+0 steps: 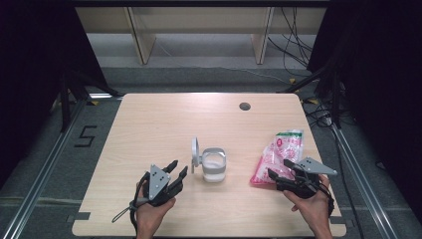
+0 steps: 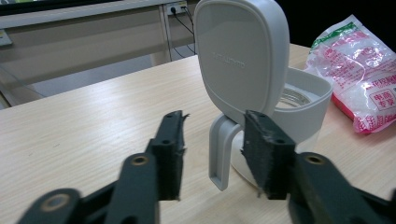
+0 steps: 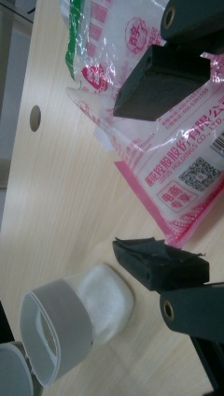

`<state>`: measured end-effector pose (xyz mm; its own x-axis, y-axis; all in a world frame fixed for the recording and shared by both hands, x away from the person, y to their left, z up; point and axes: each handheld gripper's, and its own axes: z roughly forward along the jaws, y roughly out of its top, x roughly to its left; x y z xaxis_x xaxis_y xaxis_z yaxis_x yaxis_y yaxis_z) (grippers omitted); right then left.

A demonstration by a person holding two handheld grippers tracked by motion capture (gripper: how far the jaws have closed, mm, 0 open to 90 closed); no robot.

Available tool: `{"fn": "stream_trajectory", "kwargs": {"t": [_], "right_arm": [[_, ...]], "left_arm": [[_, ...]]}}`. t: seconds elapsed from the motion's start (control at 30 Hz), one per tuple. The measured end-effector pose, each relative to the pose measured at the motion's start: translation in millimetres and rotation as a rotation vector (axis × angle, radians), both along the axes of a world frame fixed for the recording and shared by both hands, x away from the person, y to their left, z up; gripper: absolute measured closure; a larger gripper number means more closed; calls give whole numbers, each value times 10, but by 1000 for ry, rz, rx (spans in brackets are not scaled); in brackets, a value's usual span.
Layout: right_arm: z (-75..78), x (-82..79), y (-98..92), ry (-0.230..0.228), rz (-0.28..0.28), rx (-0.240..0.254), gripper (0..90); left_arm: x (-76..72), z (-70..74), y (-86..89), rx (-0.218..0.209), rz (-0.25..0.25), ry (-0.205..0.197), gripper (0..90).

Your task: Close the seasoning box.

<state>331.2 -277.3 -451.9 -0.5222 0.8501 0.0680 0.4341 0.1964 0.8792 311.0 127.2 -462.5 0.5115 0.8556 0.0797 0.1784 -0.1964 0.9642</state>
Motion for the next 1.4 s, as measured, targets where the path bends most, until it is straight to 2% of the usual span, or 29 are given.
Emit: {"fn": "stream_trajectory", "kwargs": {"t": [0.03, 0.07, 0.13, 0.17, 0.2, 0.27, 0.3, 0.37, 0.43, 0.47, 0.5, 0.57, 0.6, 0.67, 0.77, 0.8, 0.97, 1.0, 1.2, 1.27, 1.3, 1.33, 1.37, 1.4], "right_arm": [[-3, -18, 19, 8, -10, -6, 307], [-5, -13, 22, 0, 11, 2, 308], [0, -32, 27, 0, 8, -15, 309], [-3, -34, 35, 0, 14, -4, 310], [-6, -33, 32, -4, 18, -7, 310], [-18, -34, 42, -4, 34, 2, 312], [-11, -66, 55, 20, 9, 6, 313], [-16, -72, 56, 27, 16, 0, 314], [-29, -70, 59, 13, 22, -13, 315], [-27, -82, 66, 27, 23, -5, 315], [-32, -64, 53, 7, 46, -32, 315], [-38, -70, 64, 3, 40, -24, 315], [-37, -86, 80, 16, 32, -10, 315], [-35, -86, 73, 4, 40, -24, 316], [-33, -93, 70, 12, 45, -30, 315], [-32, -110, 83, 33, 34, -15, 315], [-33, -114, 79, 27, 41, -20, 316], [-41, -93, 67, 0, 54, -27, 316], [-33, -111, 74, -3, 53, -25, 316], [-31, -131, 94, 16, 43, -3, 316], [-33, -114, 80, -1, 56, -16, 316], [-30, -134, 95, 14, 45, -5, 316], [-35, -121, 84, -6, 51, -23, 316], [-35, -121, 87, -5, 48, -22, 316]], "left_arm": [[20, -5, -3, -1, -4, -8, 641], [31, 4, 1, 18, -1, -4, 677], [63, -1, -5, 7, 1, -5, 750], [91, -3, -3, 16, -3, -11, 772], [97, -10, -12, 6, 19, -9, 792], [124, -10, -3, 18, 8, -15, 837], [130, -16, -11, 5, 16, -4, 856], [160, -17, -9, 3, 18, -14, 882], [179, -9, -10, -1, 20, -14, 890], [193, -3, -13, -2, 13, -13, 892], [206, 2, -20, -1, 7, -14, 892], [214, 18, -37, -6, 10, -14, 892], [221, 28, -46, -8, 11, -17, 892], [233, 41, -53, -3, 12, -20, 892], [240, 50, -72, -1, 8, -19, 892], [241, 51, -78, -4, 9, -22, 892], [258, 70, -99, 5, -2, -30, 892], [257, 69, -111, -2, -1, -25, 892], [260, 97, -134, -5, -3, -30, 891], [264, 106, -139, -3, -6, -36, 891], [269, 108, -150, -7, -12, -40, 891], [267, 115, -152, 2, -12, -38, 891], [268, 115, -154, 3, -14, -37, 891], [269, 115, -158, 1, -13, -36, 891]]}}
